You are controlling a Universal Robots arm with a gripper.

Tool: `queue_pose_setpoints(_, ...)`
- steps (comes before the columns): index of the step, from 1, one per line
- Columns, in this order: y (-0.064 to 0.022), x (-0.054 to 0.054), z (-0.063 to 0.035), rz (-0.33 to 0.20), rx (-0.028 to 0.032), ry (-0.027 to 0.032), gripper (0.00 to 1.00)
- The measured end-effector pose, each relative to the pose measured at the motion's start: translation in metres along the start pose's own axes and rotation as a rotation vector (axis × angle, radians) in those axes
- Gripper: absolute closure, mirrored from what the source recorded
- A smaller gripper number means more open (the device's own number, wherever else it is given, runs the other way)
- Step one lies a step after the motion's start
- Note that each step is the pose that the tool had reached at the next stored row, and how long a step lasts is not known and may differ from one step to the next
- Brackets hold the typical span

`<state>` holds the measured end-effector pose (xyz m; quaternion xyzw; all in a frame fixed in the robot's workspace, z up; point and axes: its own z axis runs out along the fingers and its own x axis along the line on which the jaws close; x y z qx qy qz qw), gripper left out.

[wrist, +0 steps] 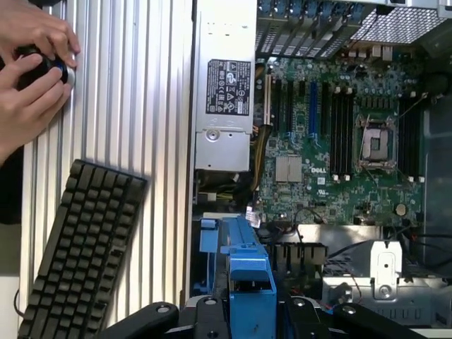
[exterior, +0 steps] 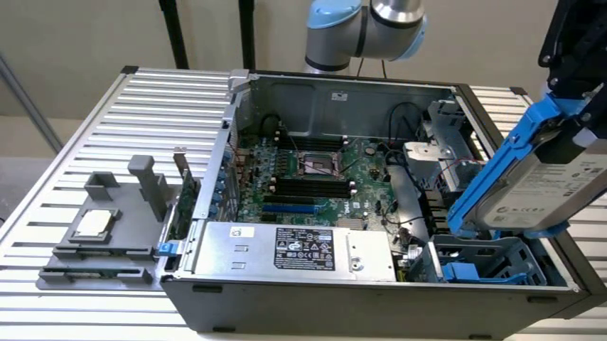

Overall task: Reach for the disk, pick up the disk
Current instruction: 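Pick up the disk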

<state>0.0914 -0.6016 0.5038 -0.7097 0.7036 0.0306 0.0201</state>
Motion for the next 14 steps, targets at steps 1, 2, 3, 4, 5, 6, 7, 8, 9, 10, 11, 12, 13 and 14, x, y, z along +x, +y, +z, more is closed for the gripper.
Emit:
queue_pose_setpoints(1,-0.0028,0.0020,0.0005,0.000,0.0000,-0.0001,0.67)
queue_pose_setpoints(2,-0.0058,0.0032,0.0013,0.000,0.0000,0.0001,0.67)
queue_pose_setpoints(3,-0.0076,0.0034,0.0017,0.000,0.0000,0.0008,0.67)
queue_pose_setpoints(4,-0.0080,0.0034,0.0016,0.000,0.0000,0.0013,0.67)
queue_pose_setpoints(5,-0.0080,0.0034,0.0016,0.000,0.0000,0.0012,0.67)
queue_pose_setpoints(6,-0.0080,0.0034,0.0016,0.000,0.0000,0.0014,0.67)
queue_pose_setpoints(7,-0.0080,0.0034,0.0015,0.000,0.0000,0.0014,0.67)
queue_pose_setpoints(8,-0.0080,0.0034,0.0016,0.000,0.0000,0.0014,0.67)
queue_pose_setpoints(9,-0.0080,0.0034,0.0015,0.000,0.0000,0.0014,0.67)
queue_pose_setpoints(10,-0.0080,0.0034,0.0016,0.000,0.0000,0.0014,0.67)
queue_pose_setpoints(11,-0.0081,0.0034,0.0016,0.000,0.0000,0.0014,0.67)
queue_pose_setpoints(12,-0.0080,0.0034,0.0016,0.000,0.0000,0.0014,0.67)
queue_pose_setpoints(13,-0.0081,0.0034,0.0016,0.000,0.0000,0.0013,0.67)
queue_pose_setpoints(14,-0.0081,0.0034,0.0016,0.000,0.0000,0.0014,0.67)
